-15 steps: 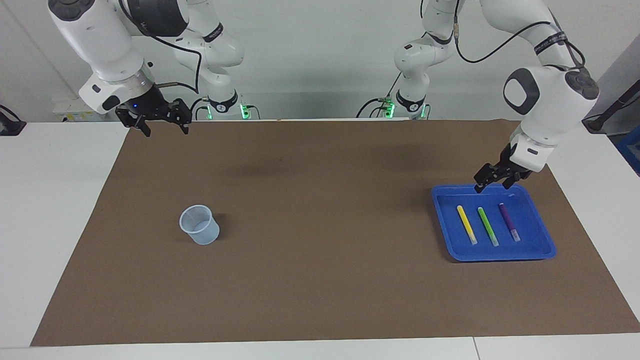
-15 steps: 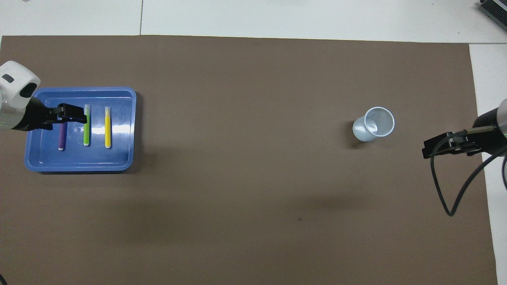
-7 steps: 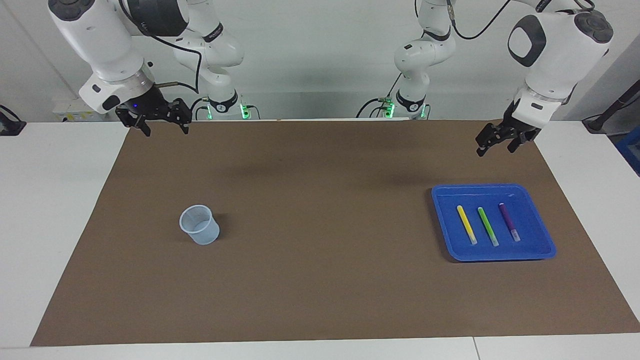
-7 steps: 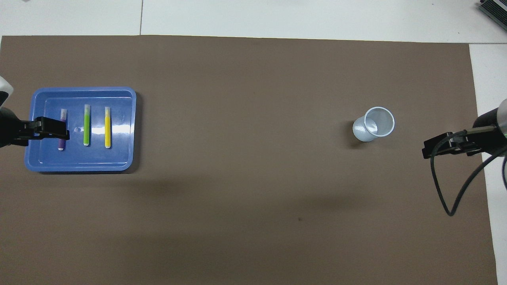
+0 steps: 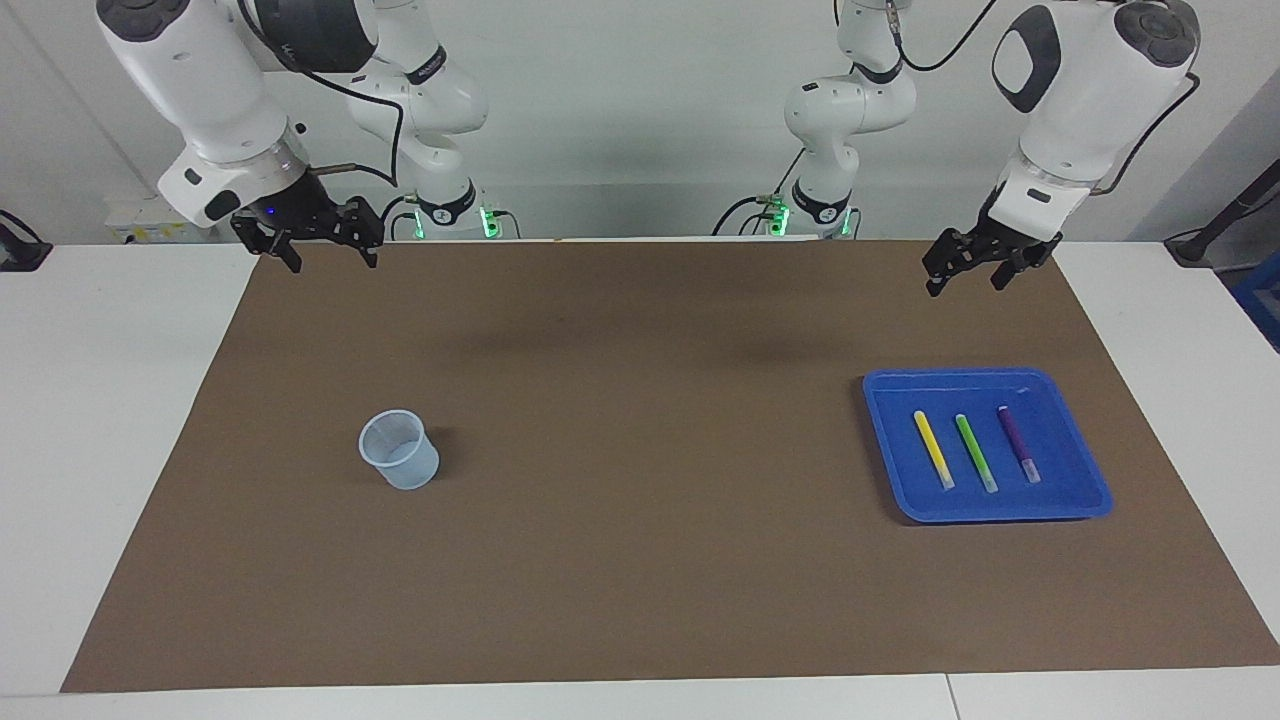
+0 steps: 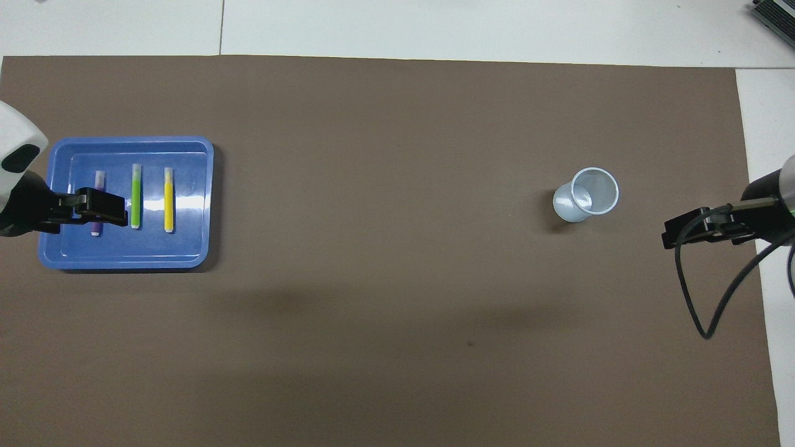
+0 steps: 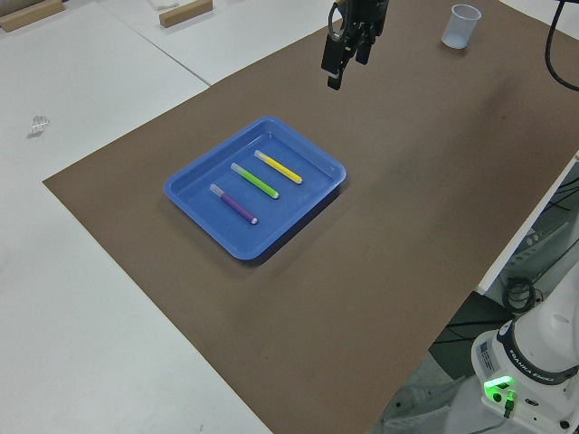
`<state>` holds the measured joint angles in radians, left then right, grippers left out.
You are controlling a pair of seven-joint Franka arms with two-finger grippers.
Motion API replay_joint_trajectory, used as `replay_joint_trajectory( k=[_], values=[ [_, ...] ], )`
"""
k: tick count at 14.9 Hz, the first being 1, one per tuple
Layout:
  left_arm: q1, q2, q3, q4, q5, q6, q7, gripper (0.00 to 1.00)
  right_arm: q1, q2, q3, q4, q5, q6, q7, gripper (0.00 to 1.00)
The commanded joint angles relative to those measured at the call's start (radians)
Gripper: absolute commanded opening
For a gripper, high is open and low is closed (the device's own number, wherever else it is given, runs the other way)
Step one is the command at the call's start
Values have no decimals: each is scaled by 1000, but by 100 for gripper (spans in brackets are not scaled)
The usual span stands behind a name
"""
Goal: Right arm passes pens to left for tray arrangement
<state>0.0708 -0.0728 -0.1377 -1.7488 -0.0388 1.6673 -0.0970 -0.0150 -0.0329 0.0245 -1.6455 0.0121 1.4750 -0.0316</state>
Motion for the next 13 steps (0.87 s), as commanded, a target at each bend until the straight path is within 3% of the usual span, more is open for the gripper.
replay_joint_trajectory(
  k=[1,4,13],
  values=[
    [-51,54,29,63,30,-23,-15,100,-5,-19,8,-13,-26,-2,-27,100],
    [-59,195,29,234,49,-75,-13,100,-6,-18,8,-13,-26,2,-27,100],
    [-57,162,27,200,51,-80,-23,100,-5,-18,9,-16,-24,21,-25,100]
  ],
)
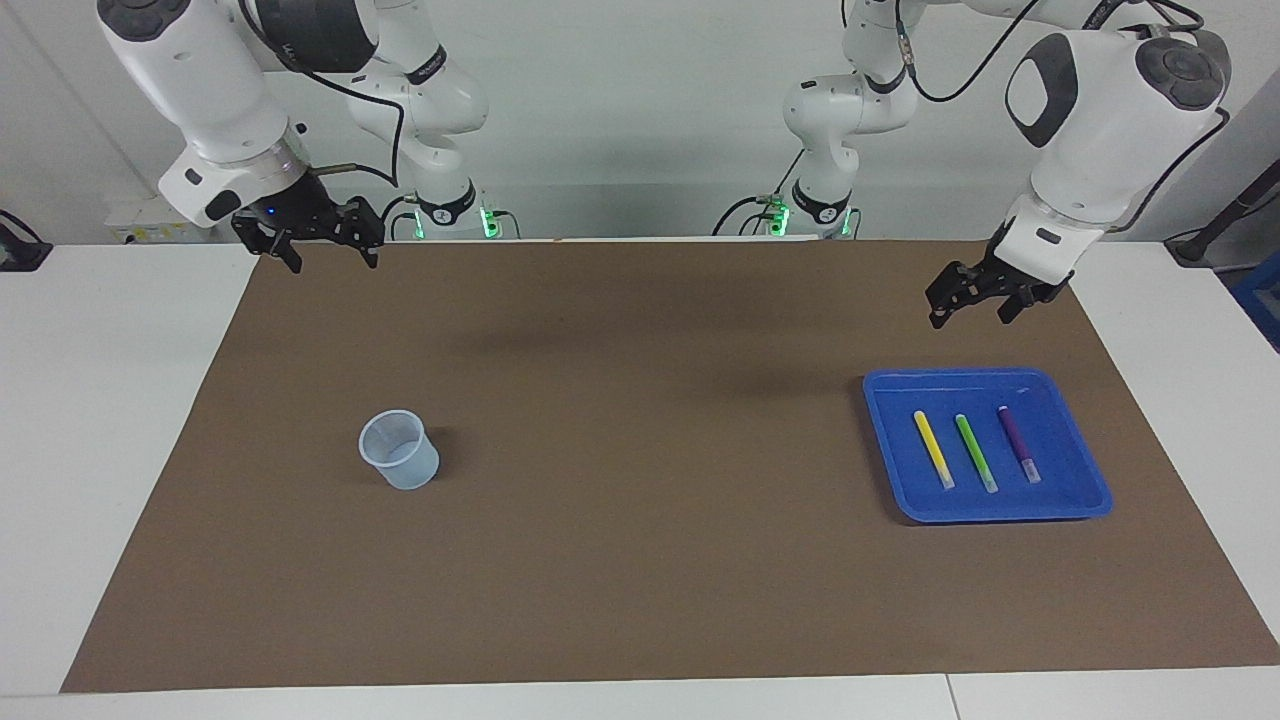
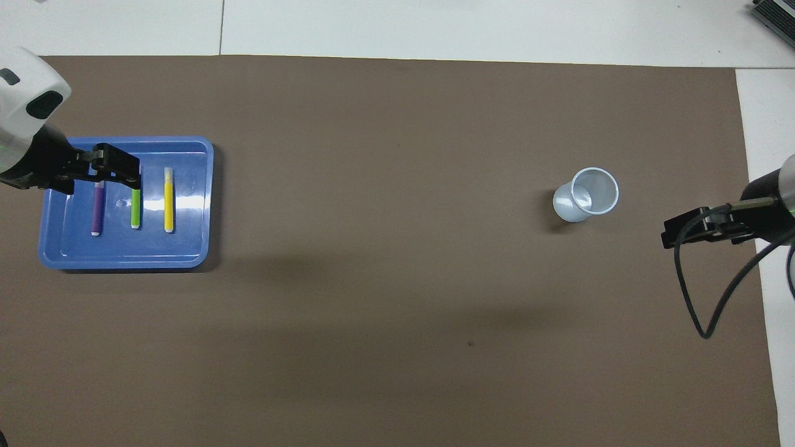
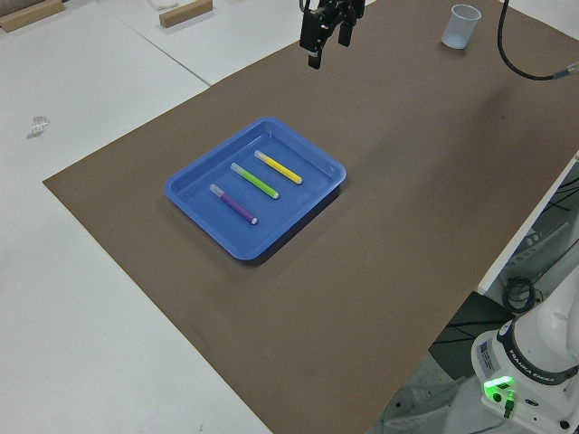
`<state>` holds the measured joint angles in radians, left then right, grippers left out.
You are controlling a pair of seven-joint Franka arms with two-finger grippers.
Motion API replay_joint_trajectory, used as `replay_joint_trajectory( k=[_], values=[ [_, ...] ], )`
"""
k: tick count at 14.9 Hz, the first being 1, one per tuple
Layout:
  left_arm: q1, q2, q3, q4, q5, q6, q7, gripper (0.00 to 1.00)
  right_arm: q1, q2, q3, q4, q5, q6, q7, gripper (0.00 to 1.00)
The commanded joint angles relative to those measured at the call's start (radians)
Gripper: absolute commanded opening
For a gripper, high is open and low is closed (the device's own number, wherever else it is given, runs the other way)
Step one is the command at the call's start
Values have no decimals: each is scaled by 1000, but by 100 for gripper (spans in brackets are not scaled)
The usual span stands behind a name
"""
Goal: Right arm passes pens to left for tray arrangement
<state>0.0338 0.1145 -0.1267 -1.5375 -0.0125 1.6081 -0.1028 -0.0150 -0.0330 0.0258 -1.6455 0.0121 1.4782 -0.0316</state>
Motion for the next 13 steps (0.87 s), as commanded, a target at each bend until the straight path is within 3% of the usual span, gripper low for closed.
replay_joint_trajectory(
  k=[1,13],
  values=[
    [-20,-33,16,-18,25,-17,-18,100,-6,-18,8,-16,-24,22,-25,100],
    [-20,-56,16,-46,25,42,-51,100,-3,-18,13,-20,-24,24,-24,100]
  ],
)
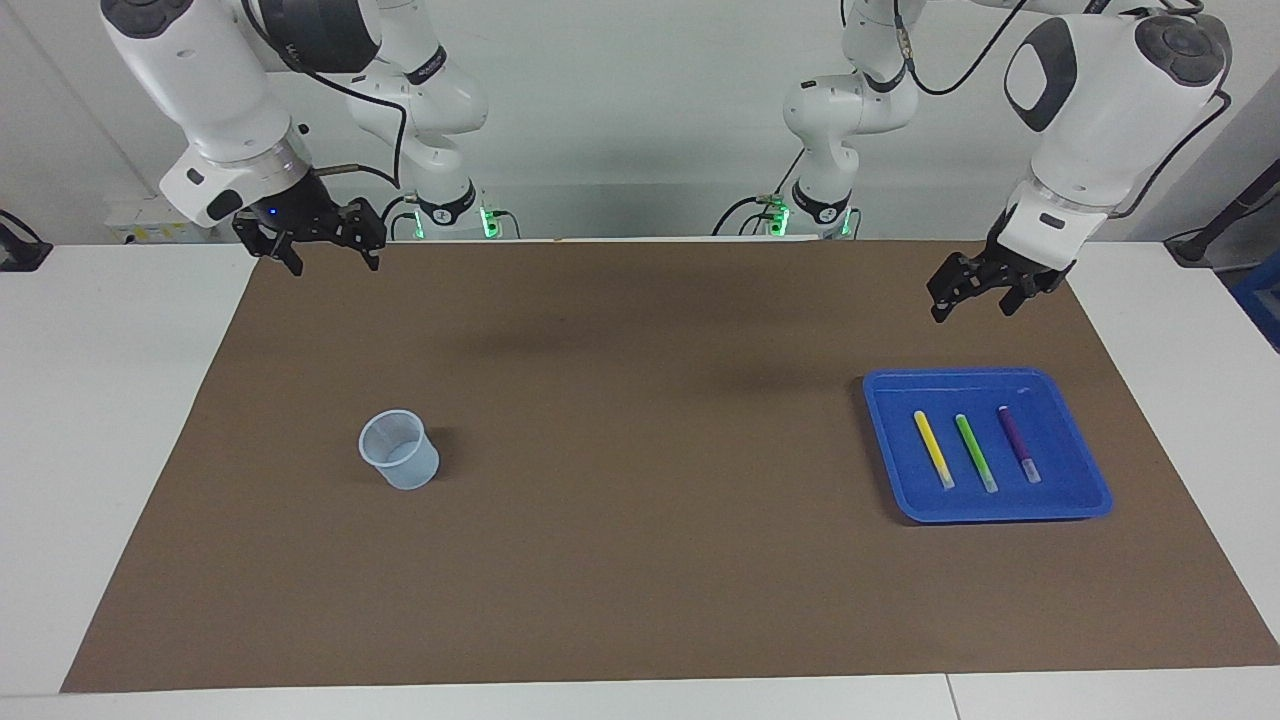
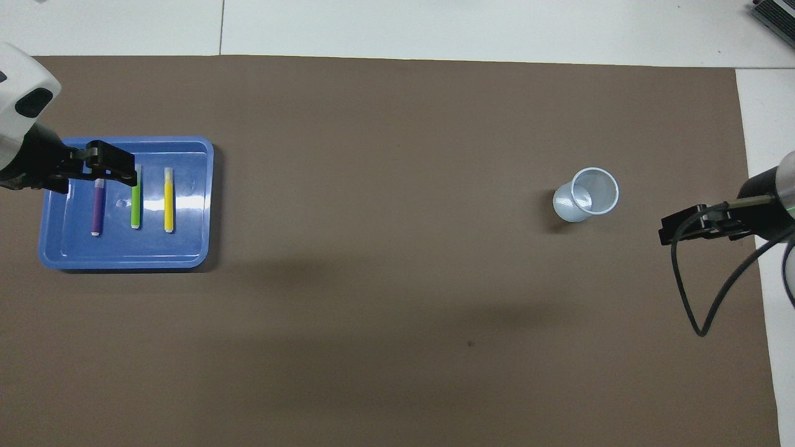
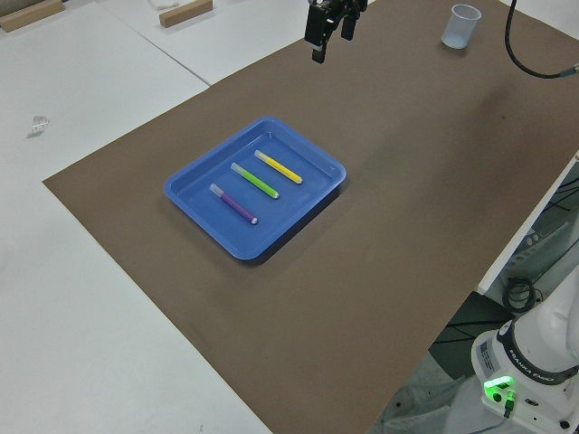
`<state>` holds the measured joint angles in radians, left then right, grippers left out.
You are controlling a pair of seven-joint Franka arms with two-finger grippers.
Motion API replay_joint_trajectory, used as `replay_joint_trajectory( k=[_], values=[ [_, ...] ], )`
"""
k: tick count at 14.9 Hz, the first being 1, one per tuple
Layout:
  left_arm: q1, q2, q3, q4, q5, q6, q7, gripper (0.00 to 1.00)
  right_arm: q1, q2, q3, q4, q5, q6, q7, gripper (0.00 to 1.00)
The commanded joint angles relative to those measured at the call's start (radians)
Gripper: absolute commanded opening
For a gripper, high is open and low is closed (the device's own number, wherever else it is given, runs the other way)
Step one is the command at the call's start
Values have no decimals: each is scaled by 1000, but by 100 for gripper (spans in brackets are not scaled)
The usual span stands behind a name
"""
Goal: Right arm passes pens to left for tray arrangement
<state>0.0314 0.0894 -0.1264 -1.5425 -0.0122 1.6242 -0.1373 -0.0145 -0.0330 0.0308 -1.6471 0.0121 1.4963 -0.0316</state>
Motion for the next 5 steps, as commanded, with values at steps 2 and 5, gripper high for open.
replay_joint_trajectory(
  k=[2,5],
  values=[
    [-16,-31,16,-41,24,29,-16,100,-4,-18,9,-19,-23,4,-24,100],
    [-16,-31,14,-41,24,31,-16,100,-4,-18,11,-14,-21,-13,-24,100]
  ],
)
